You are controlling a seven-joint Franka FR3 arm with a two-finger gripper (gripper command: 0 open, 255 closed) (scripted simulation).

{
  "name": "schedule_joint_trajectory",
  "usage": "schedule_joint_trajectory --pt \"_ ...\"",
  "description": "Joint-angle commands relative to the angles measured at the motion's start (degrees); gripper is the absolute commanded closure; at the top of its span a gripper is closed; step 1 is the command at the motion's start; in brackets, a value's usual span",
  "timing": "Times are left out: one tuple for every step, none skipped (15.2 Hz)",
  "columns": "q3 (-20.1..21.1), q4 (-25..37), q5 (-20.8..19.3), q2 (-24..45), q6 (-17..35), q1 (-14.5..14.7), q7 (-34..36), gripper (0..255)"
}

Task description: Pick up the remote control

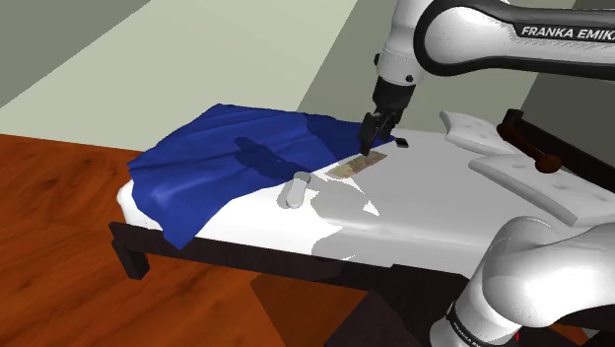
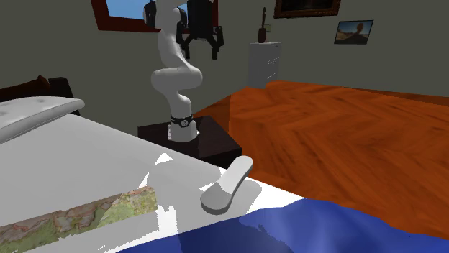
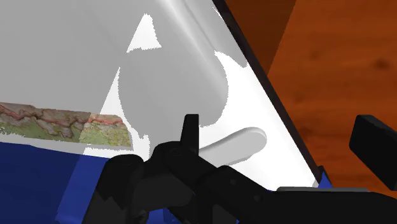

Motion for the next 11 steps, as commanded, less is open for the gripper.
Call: schedule_joint_trajectory --pt "0.00 0.00 0.00 0.00 0.00 0.00 0.00 0" --pt "0.73 0.08 0.35 1.84 1.42 -0.52 2.04 0" --pt "1.46 0.25 0.66 3.74 2.81 -1.07 4.07 0" --pt "2.17 0.50 0.93 5.70 4.16 -1.63 6.08 0" --pt "2.83 0.84 1.14 7.70 5.48 -2.16 8.10 0" --pt "3.48 1.26 1.32 9.75 6.76 -2.71 10.11 0" --pt "4.11 1.77 1.45 11.84 8.00 -3.26 12.10 0" --pt "4.72 2.35 1.53 13.97 9.20 -3.82 14.10 0" --pt "5.28 3.01 1.55 16.12 10.35 -4.36 16.09 0" --pt "5.81 3.74 1.53 18.31 11.45 -4.90 18.08 0" --pt "6.32 4.55 1.46 20.51 12.49 -5.43 20.07 0"
